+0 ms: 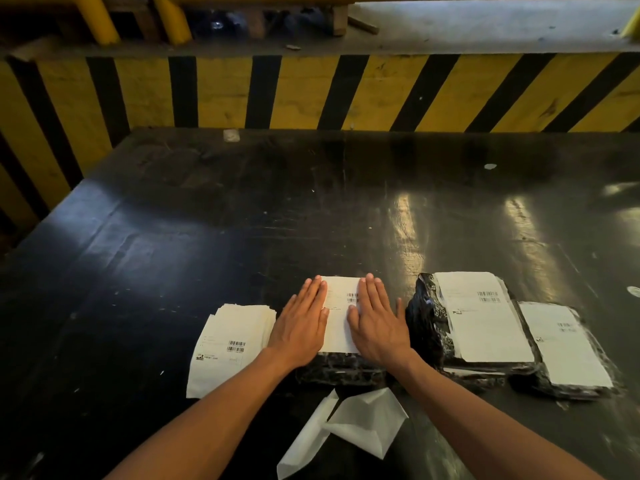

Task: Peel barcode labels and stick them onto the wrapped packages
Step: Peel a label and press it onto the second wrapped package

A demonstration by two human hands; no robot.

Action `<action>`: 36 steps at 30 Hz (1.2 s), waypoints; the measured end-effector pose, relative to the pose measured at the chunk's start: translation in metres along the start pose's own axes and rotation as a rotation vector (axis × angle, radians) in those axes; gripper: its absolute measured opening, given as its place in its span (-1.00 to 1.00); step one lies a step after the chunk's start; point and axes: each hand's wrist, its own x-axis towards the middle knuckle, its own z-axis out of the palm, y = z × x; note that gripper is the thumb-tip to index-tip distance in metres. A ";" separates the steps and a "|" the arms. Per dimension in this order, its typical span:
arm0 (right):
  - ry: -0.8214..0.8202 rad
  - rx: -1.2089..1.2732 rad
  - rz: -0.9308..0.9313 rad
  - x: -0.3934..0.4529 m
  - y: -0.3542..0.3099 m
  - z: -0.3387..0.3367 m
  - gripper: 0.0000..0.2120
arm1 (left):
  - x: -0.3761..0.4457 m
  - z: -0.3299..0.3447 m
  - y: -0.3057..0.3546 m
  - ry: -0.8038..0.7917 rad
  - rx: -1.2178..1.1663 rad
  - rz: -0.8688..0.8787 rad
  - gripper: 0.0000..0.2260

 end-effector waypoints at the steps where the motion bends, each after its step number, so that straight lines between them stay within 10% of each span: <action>1: -0.005 0.053 0.029 -0.001 -0.003 0.000 -0.40 | 0.000 0.001 0.000 0.001 -0.007 0.000 -0.48; 8: -0.004 -0.173 -0.257 -0.026 -0.001 0.004 -0.44 | 0.002 0.006 -0.002 0.022 -0.005 0.001 -0.50; 18: -0.052 -0.007 -0.018 -0.046 0.001 -0.003 -0.41 | -0.001 0.005 -0.002 0.014 -0.029 0.016 -0.50; 24: 0.007 -0.187 -0.312 -0.054 0.004 0.006 -0.40 | 0.000 0.004 -0.002 0.007 -0.035 0.007 -0.49; 36: 0.058 -0.163 -0.255 -0.075 0.008 0.004 -0.39 | 0.000 0.003 -0.002 0.001 -0.068 0.016 -0.49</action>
